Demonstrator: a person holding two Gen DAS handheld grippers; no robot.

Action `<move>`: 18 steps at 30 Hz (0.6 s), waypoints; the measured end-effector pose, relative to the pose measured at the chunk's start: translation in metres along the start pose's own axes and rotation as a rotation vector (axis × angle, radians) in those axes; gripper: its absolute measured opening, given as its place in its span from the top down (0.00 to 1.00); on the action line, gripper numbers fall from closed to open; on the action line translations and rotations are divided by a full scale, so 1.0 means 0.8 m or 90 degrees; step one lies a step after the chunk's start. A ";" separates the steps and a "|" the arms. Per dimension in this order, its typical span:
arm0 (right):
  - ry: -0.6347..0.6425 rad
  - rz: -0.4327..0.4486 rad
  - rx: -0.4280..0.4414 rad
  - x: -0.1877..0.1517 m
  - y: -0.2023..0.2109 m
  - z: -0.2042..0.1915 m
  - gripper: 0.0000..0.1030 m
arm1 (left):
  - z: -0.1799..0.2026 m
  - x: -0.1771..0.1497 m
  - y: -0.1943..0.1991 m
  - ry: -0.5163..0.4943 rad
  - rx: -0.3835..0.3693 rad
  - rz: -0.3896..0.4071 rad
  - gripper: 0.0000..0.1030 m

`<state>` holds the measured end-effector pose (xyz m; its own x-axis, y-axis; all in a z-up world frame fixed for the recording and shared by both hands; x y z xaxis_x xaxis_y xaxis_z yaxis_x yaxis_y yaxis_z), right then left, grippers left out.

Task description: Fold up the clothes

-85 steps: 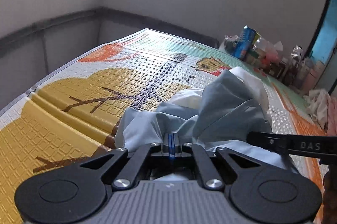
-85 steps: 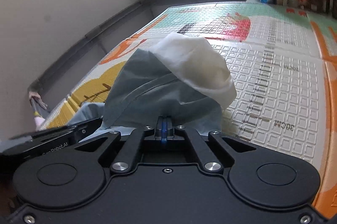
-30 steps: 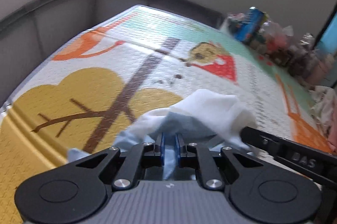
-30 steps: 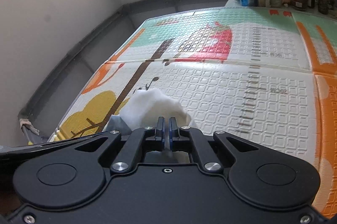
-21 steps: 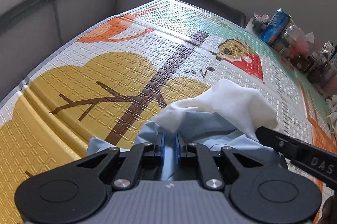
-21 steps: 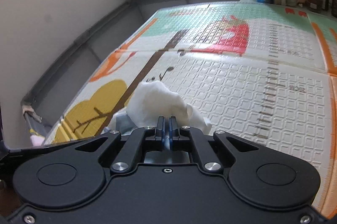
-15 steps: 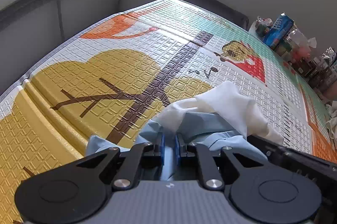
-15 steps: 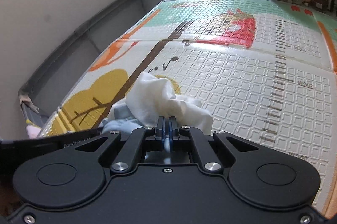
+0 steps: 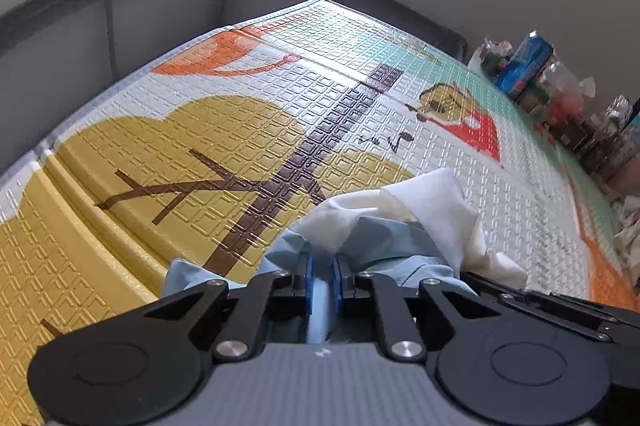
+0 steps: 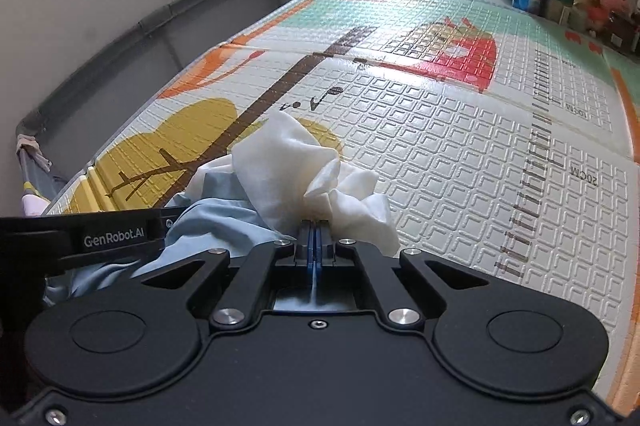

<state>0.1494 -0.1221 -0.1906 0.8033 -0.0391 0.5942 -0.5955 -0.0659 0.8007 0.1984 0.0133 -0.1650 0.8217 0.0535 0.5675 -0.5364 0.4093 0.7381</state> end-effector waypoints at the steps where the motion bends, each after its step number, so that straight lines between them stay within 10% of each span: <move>1: -0.004 -0.001 0.000 0.003 0.003 0.002 1.00 | 0.000 0.002 0.004 0.003 -0.004 0.004 0.87; 18: -0.042 0.085 0.026 0.027 0.123 0.009 0.96 | 0.047 0.009 0.102 -0.037 -0.071 0.078 0.79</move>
Point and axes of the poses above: each gripper's, at about its wrist camera, not at the fingertips, and y roughly against the way its jaws point, z to its right, x to its top, the point moved 3 cm from there along -y, roughly the way its jaws point, and after that the axes turned 5 degrees about -x, right-handed, at the moved point
